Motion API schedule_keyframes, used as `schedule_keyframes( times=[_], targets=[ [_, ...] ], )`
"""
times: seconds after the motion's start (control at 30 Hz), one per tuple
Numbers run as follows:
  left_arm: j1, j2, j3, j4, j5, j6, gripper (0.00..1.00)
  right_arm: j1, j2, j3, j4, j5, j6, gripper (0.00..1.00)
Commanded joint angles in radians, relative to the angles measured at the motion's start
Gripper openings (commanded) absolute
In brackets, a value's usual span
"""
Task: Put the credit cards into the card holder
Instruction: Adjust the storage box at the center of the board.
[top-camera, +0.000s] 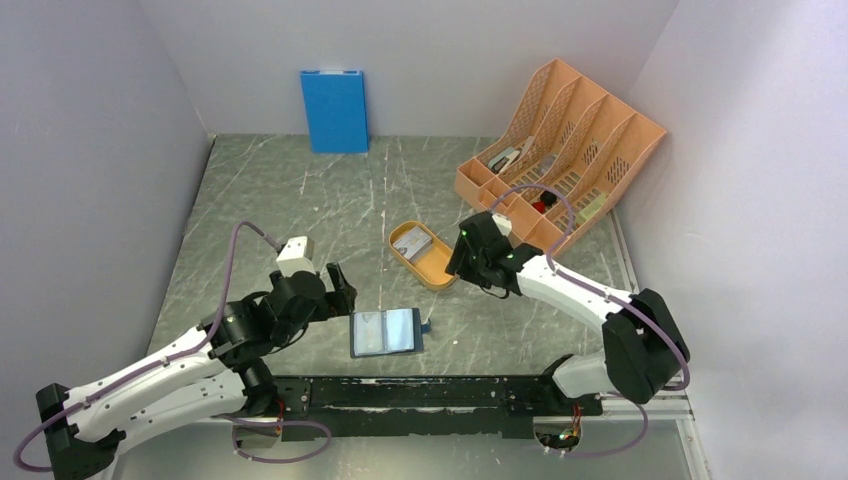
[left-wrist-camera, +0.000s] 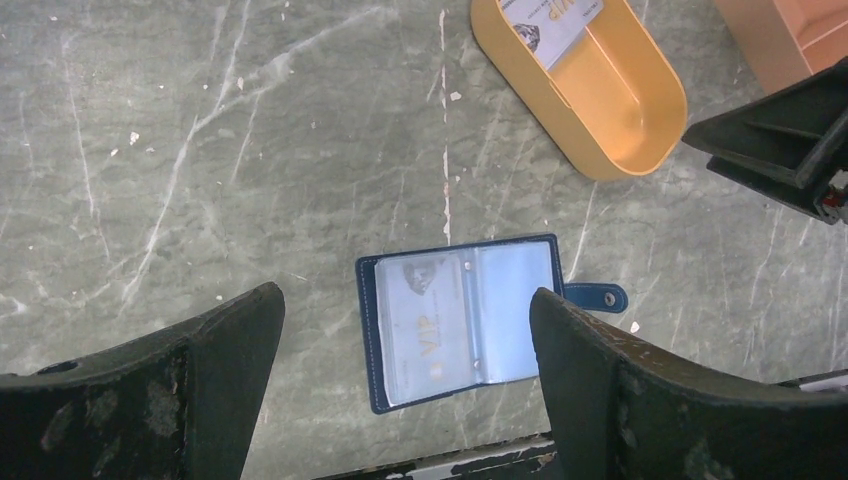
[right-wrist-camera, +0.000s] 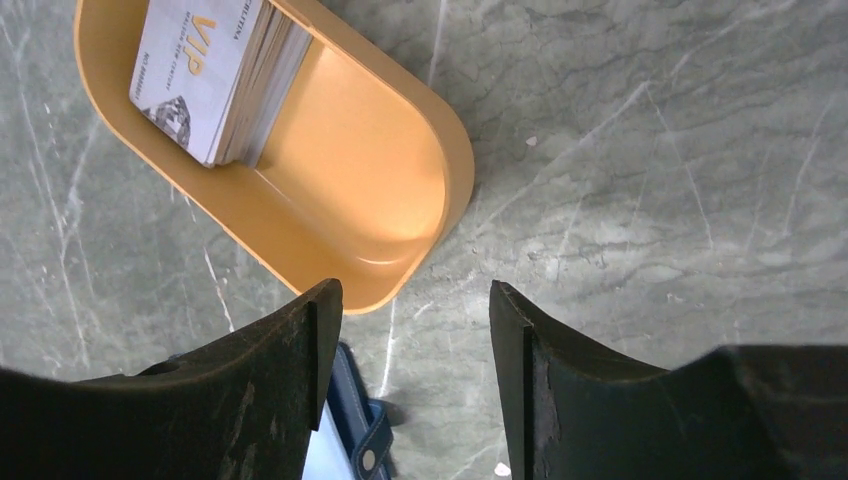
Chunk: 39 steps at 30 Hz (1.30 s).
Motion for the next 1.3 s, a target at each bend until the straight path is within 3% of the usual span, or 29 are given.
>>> schedule_keyframes(
  times=[0.0, 0.27, 0.53, 0.67, 1.27],
  targets=[
    [0.005, -0.006, -0.003, -0.019, 0.024, -0.014, 0.96, -0.018, 0.044, 0.006, 0.059, -0.029, 0.044, 0.60],
    [0.006, -0.023, -0.003, -0.025, 0.054, -0.027, 0.96, -0.049, 0.166, 0.059, 0.052, -0.043, -0.053, 0.58],
    [0.006, -0.020, 0.001, -0.023, 0.075, -0.028, 0.96, -0.051, 0.188, 0.079, 0.054, -0.106, -0.154, 0.34],
    [0.006, -0.013, 0.000, -0.016, 0.077, -0.023, 0.96, -0.051, 0.233, 0.115, 0.022, -0.127, -0.213, 0.27],
    [0.006, -0.002, -0.018, -0.011, 0.074, -0.013, 0.96, -0.043, 0.358, 0.291, -0.132, 0.039, -0.471, 0.14]
  ],
)
